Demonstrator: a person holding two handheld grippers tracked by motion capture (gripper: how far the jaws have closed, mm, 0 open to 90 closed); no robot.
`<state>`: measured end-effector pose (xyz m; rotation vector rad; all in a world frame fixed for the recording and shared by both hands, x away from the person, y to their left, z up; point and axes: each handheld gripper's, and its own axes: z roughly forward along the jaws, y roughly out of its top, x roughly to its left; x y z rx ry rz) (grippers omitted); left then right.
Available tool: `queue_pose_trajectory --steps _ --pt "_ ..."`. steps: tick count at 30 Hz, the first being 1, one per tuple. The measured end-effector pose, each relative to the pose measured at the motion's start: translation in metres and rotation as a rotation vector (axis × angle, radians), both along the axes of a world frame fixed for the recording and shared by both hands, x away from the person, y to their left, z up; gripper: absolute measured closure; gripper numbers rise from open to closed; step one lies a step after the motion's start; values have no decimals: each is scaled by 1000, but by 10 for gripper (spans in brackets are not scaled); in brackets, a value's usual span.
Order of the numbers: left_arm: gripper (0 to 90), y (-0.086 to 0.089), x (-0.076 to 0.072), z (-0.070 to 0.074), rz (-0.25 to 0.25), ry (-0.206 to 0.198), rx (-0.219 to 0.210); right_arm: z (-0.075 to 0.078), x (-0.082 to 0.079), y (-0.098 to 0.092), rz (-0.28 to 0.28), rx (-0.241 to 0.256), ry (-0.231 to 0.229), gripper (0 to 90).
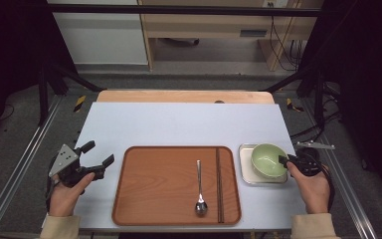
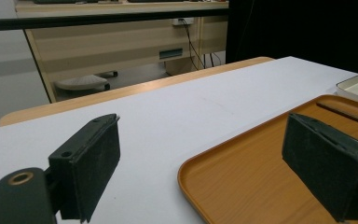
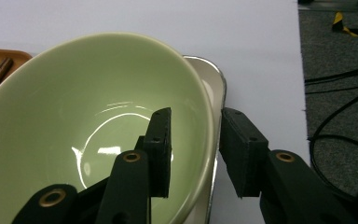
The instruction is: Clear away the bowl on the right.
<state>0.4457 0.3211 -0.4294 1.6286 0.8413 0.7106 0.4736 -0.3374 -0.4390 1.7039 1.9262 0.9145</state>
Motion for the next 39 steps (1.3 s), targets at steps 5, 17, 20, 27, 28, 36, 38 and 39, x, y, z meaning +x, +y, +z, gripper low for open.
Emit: queue_pose_trajectory --steps 5,17,20,27,28,36,38,39 --pt "110 0 0 1 2 -2 5 -3 3 5 7 -8 28 708" --pt "112 3 -2 3 12 -10 4 -3 6 3 -23 4 37 833" --pt "112 4 -3 5 16 -16 1 0 7 4 -23 29 32 837" --pt "113 8 -4 9 25 -26 -6 9 4 6 -21 22 -11 837" --pt "113 9 -4 9 27 -27 -7 12 4 6 -22 30 -21 838" --pt "113 9 -4 9 28 -30 -8 36 1 21 39 41 -74 838" --pt "112 9 -5 9 26 -31 -11 41 1 28 61 46 -80 838" --pt "112 8 -5 9 24 -32 -10 43 1 31 75 42 -84 838"
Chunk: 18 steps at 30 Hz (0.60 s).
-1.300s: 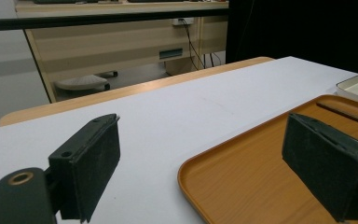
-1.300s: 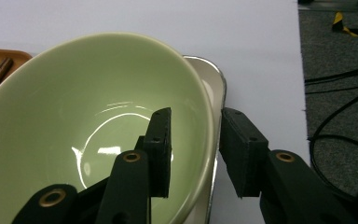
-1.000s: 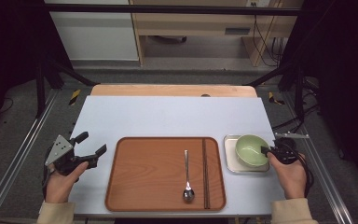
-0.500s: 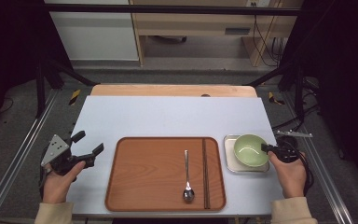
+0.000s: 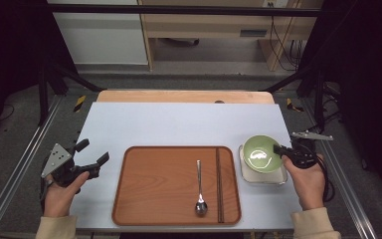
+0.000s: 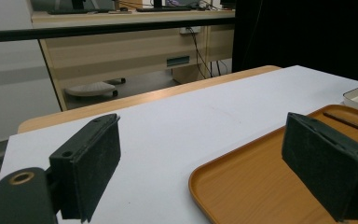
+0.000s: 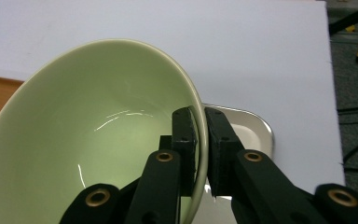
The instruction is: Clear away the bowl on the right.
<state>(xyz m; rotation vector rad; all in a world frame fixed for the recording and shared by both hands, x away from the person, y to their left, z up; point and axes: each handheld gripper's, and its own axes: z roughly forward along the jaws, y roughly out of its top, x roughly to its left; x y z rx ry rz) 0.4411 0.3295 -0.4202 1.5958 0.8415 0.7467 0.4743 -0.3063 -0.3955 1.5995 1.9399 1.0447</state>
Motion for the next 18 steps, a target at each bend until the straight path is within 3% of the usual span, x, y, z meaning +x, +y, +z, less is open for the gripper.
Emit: queue_pose_trajectory --steps 18 --pt "108 3 -1 1 -10 -17 -13 9 7 64 161 25 12 837"
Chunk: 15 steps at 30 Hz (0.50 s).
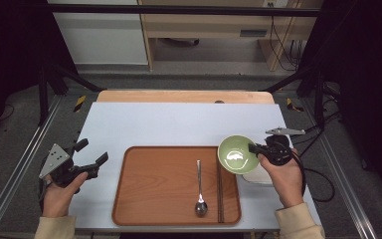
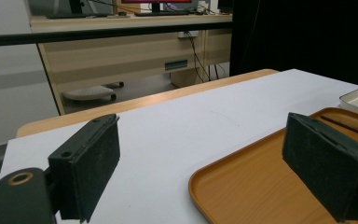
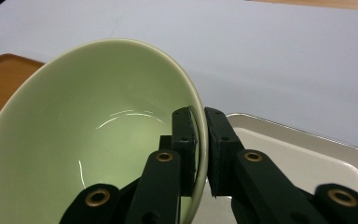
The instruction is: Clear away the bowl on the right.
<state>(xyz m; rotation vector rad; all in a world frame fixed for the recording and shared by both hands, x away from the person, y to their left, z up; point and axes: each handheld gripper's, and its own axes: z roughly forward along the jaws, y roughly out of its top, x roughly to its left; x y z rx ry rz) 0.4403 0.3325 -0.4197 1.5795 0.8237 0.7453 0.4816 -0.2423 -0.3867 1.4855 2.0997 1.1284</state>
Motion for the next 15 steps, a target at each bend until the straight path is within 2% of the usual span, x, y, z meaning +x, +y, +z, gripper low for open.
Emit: queue_pose_trajectory --steps 15 --pt "104 3 0 -1 4 -3 -5 -6 9 42 84 11 23 837"
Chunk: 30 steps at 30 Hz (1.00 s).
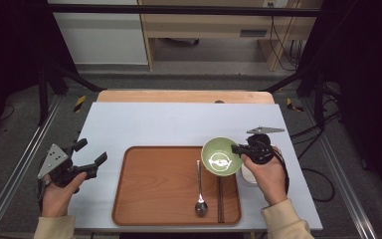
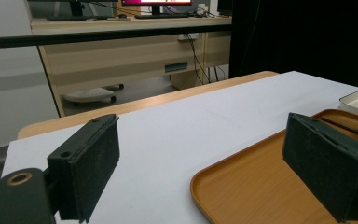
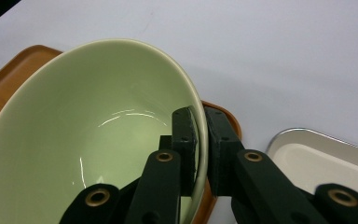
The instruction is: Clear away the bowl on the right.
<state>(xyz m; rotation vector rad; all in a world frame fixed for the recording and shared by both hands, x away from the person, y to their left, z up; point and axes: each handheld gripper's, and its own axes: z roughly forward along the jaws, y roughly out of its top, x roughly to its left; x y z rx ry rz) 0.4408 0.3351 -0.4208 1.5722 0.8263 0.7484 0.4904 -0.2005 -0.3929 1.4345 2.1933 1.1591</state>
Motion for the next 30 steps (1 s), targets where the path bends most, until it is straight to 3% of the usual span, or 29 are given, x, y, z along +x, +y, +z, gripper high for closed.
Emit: queue_pose_trajectory --steps 30 --pt "103 2 1 -1 10 5 8 -13 -6 72 152 20 53 837"
